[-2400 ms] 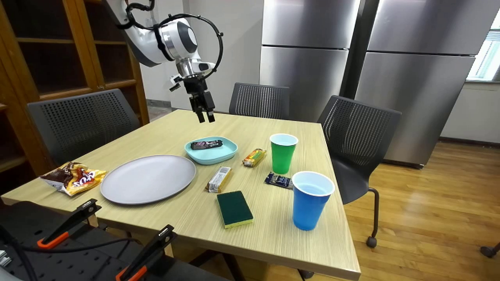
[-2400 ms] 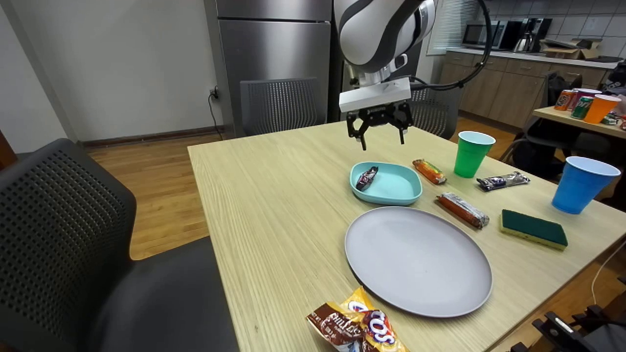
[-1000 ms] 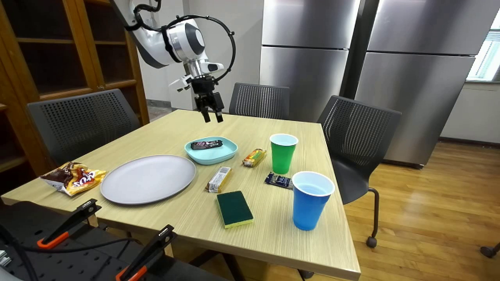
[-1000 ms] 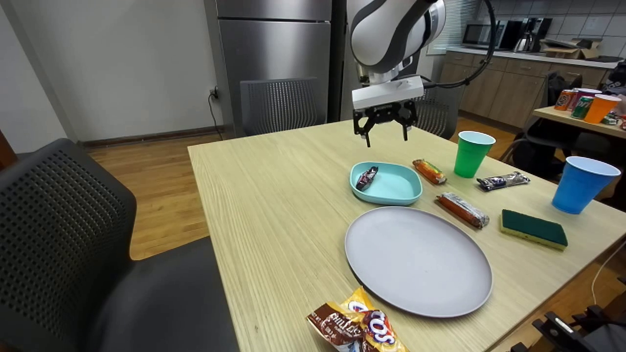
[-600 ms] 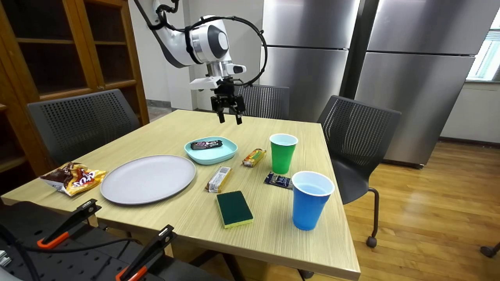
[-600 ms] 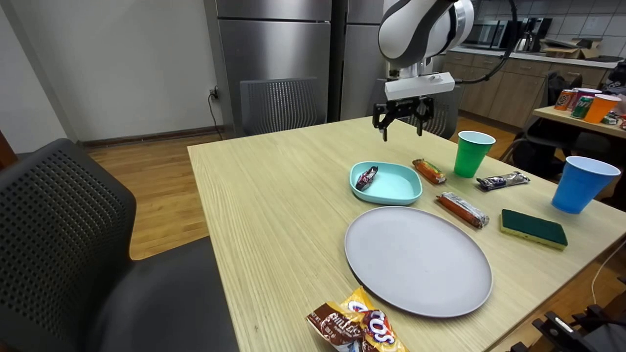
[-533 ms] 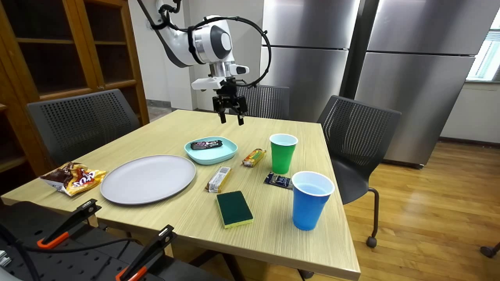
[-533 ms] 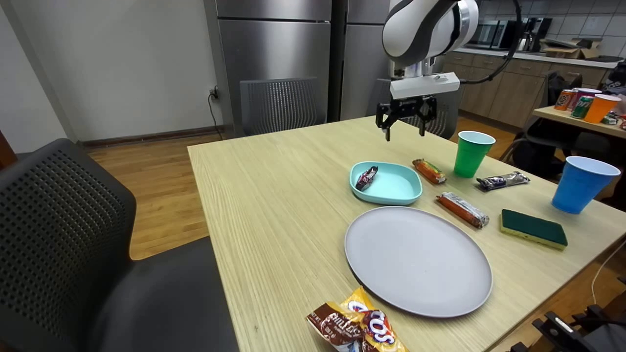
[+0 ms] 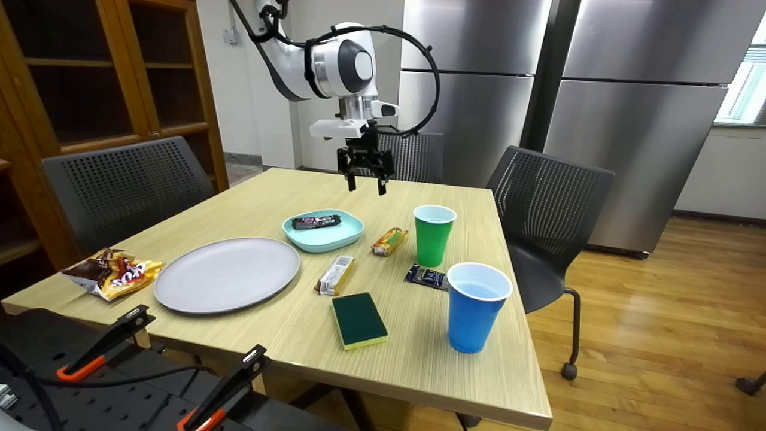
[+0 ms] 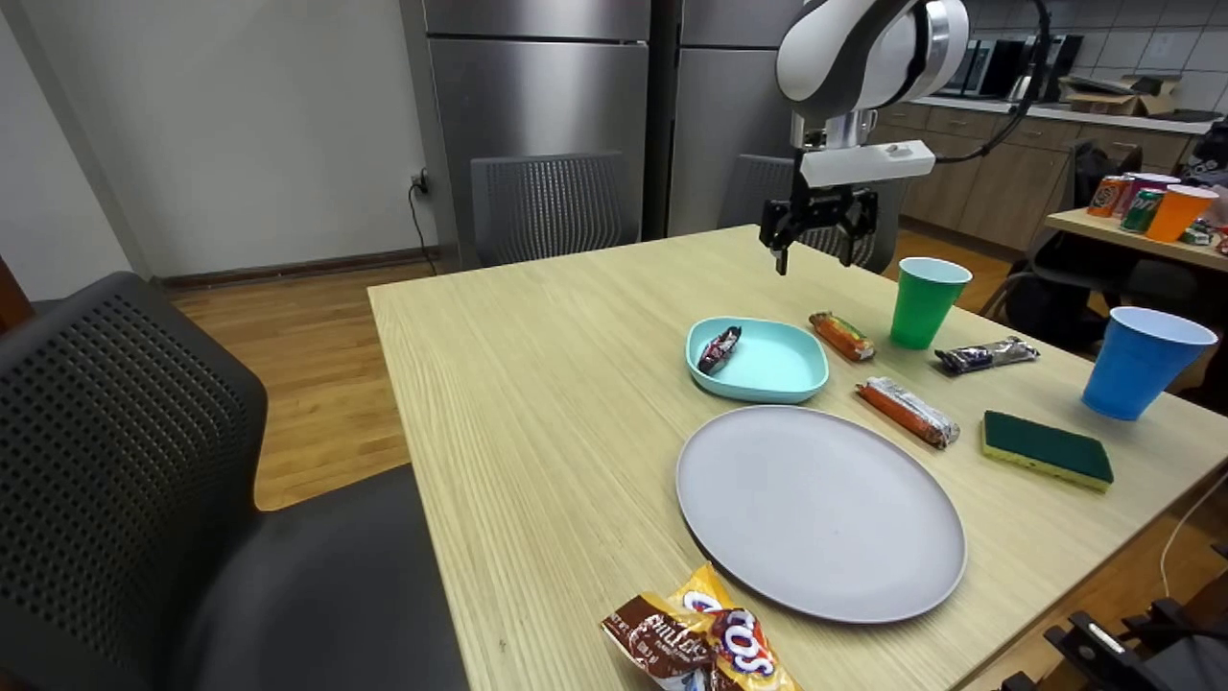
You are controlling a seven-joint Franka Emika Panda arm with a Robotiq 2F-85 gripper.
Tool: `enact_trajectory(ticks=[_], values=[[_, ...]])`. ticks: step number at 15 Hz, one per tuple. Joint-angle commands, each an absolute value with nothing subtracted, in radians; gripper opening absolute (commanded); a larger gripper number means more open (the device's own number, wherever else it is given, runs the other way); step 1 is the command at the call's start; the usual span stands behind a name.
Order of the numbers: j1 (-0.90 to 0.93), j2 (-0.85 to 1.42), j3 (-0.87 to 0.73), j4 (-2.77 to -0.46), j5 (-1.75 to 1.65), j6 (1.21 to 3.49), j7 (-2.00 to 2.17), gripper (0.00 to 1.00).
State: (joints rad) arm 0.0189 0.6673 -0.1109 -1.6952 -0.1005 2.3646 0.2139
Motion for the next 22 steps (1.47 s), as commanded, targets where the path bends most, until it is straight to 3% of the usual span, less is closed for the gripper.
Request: enact_trajectory(ticks=[1, 22], values=[[-0.015, 0.61, -0.098, -1.73, -0.077, 2.38, 0.164, 1.0], [-0.143, 0.62, -0.119, -1.719, 0.008, 2.402, 0.062, 1.0]])
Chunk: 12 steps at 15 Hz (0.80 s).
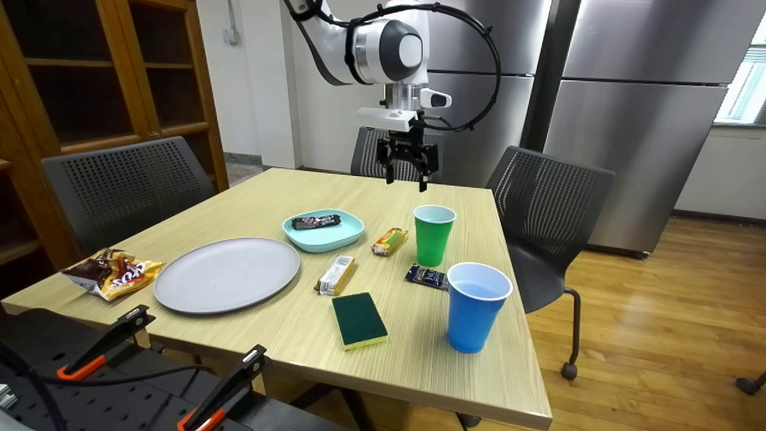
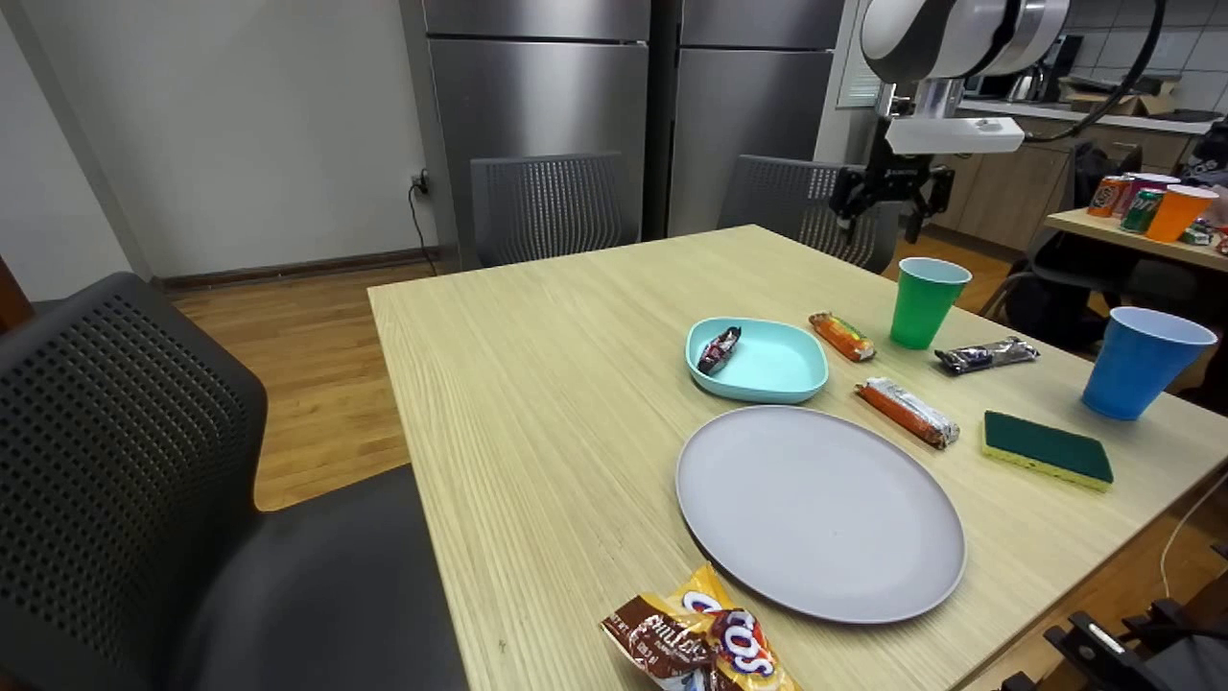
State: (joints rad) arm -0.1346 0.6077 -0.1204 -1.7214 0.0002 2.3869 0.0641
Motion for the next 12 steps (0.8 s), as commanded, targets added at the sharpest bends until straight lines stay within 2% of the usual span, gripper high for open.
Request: enact_trajectory(ticks=[1, 12], values=[[-0.142, 0.629, -0.122, -1.718, 0.007, 2.412, 0.066, 1.0], [-0.143, 0.711, -0.125, -1.679, 0.009, 2.423, 0.071, 1.0]])
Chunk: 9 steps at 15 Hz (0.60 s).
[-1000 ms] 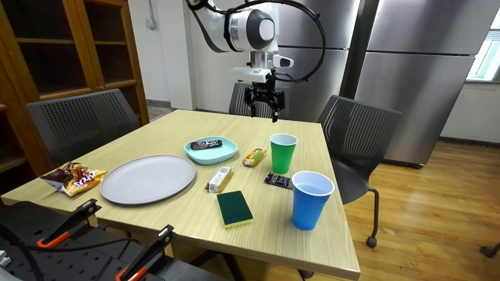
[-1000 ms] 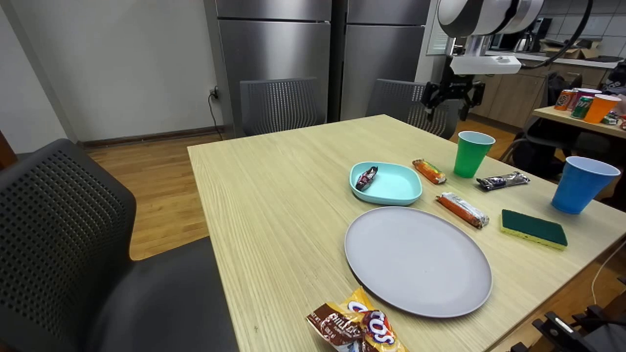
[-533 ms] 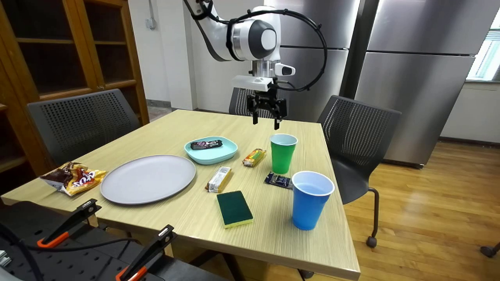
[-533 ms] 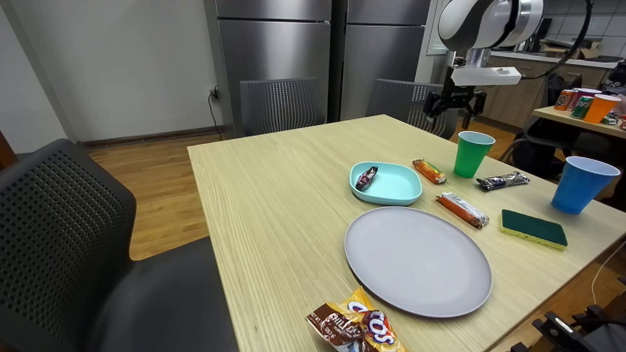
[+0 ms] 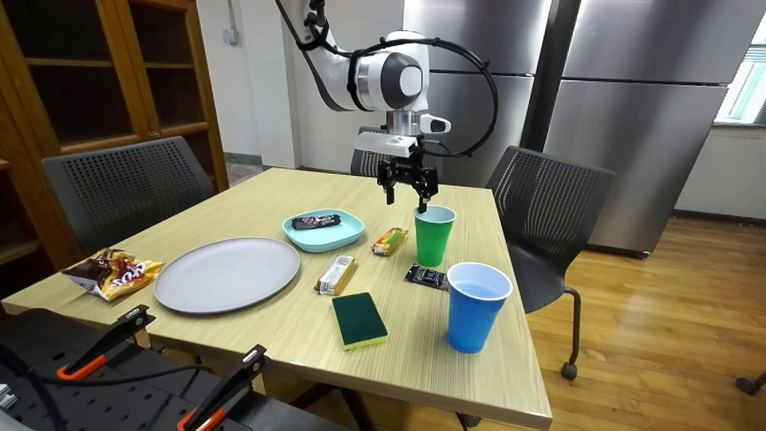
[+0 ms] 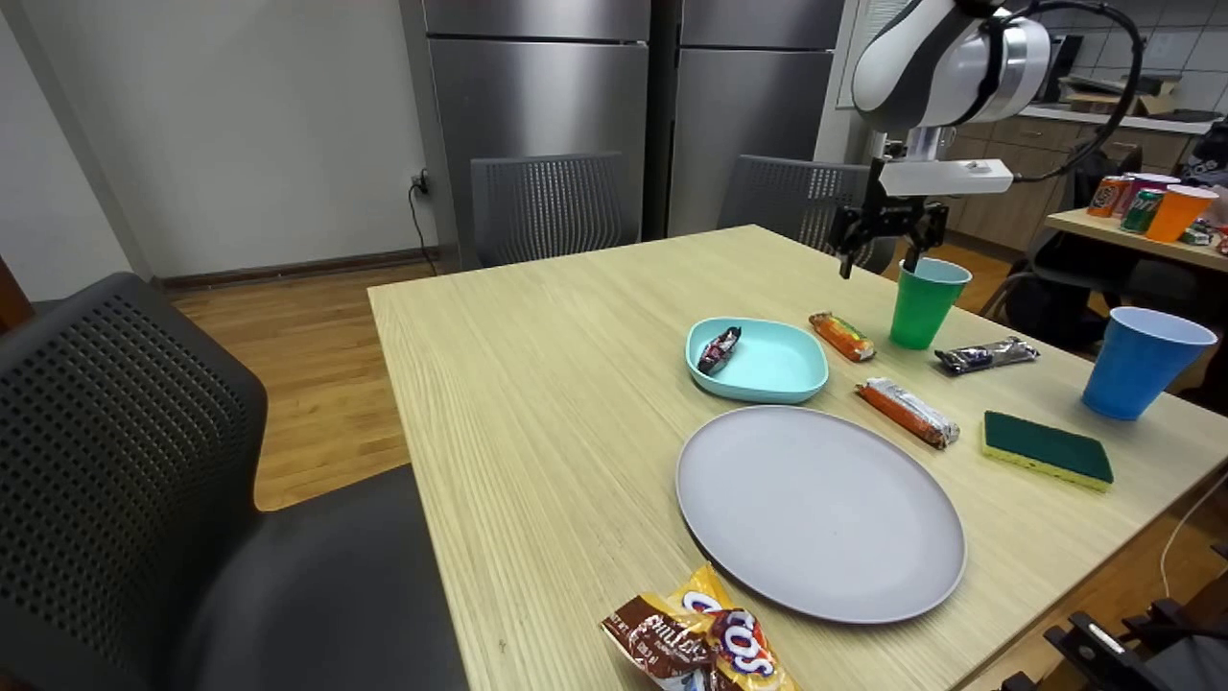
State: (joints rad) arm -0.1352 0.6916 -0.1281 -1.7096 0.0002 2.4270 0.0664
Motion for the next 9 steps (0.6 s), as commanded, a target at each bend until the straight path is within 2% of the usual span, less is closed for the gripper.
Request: enact_trajectory(ticks=[1, 8, 9], values=[[-0.143, 0.713, -0.126, -1.678, 0.009, 2.423, 0.071, 1.0], [-0.15, 0.715, -0.13, -1.673, 0.009, 2.423, 0.068, 1.0], [-0.152, 0.713, -0.129, -1.674, 0.011, 2.422, 0.066, 0.75]])
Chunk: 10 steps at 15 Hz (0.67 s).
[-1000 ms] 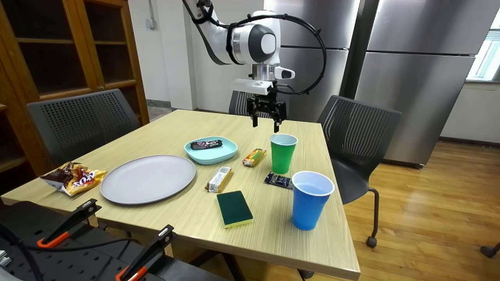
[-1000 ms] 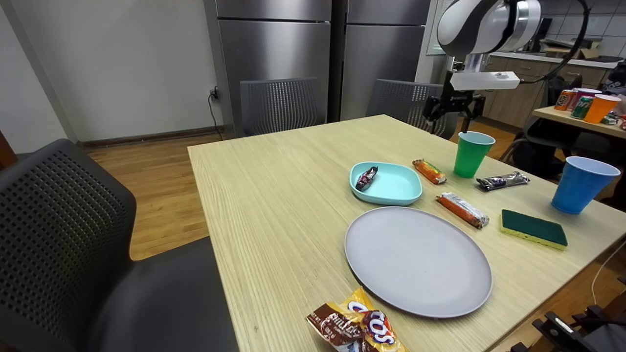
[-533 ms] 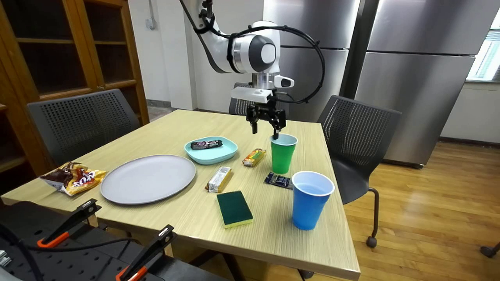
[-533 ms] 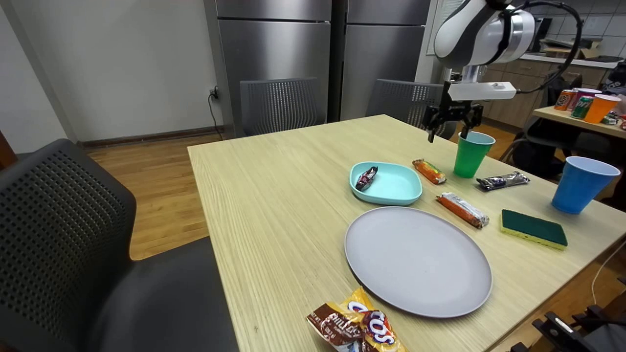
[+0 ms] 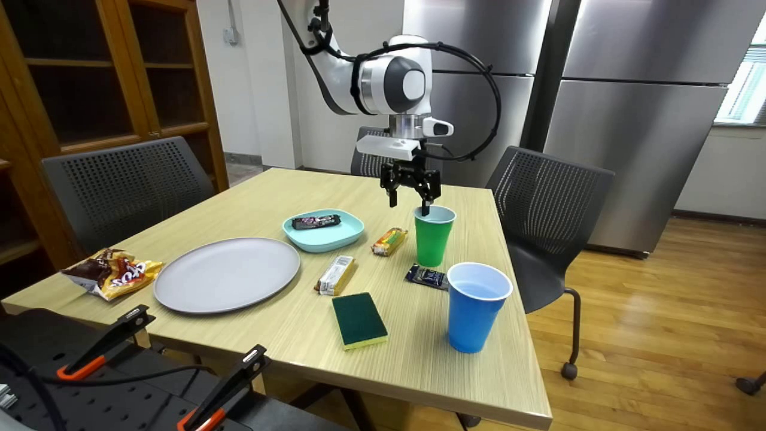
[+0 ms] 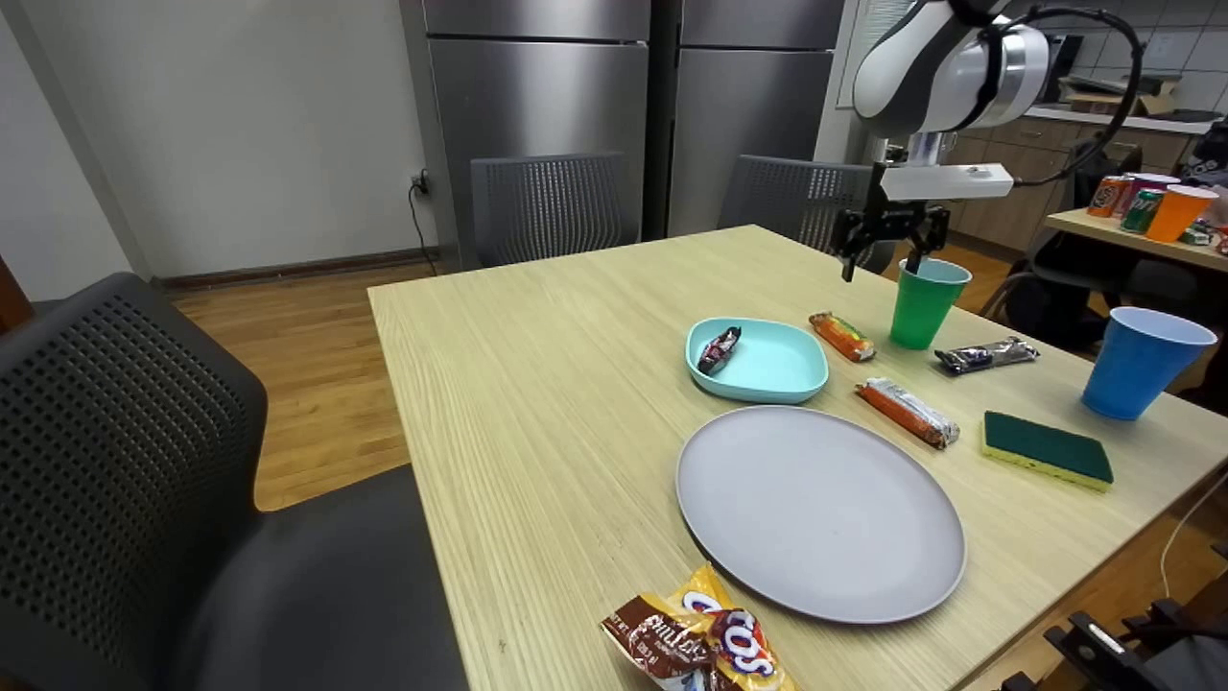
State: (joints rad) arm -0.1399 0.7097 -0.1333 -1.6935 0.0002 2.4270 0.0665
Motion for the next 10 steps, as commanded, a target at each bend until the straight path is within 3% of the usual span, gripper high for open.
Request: enact_trajectory(ticks=[1, 10], values=[[-0.153, 0.713, -0.129, -1.674, 0.012, 2.423, 0.067, 0.74], [-0.151, 0.713, -0.134, -1.671, 0.009, 2.423, 0.073, 0.05]])
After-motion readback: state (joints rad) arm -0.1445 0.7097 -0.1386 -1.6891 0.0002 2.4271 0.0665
